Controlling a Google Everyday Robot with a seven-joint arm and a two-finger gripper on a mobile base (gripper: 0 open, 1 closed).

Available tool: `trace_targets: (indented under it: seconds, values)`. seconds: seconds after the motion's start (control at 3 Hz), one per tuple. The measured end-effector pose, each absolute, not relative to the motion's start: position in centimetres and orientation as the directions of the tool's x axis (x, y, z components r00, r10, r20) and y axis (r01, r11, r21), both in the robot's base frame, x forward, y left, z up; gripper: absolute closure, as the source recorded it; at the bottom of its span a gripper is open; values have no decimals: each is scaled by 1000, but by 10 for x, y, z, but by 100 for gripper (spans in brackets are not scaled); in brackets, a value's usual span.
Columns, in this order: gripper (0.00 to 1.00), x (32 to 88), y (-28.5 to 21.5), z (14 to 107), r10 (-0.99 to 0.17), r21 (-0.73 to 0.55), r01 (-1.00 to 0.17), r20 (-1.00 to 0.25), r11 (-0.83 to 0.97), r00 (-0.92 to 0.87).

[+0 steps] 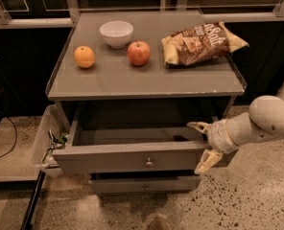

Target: Open top drawer

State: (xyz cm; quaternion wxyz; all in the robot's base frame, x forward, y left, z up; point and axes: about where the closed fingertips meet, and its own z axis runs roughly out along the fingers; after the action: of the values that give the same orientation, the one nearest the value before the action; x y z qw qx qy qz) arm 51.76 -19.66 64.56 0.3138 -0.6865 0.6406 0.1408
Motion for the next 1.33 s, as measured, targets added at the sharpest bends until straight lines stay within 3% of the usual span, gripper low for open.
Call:
trace_targets:
  seconds: [1.0, 1.33]
  values:
    - [84, 499, -212, 644, -796, -228, -972, -597, 50, 99]
    - [85, 499, -211, 644, -796, -228, -972, -597, 49, 99]
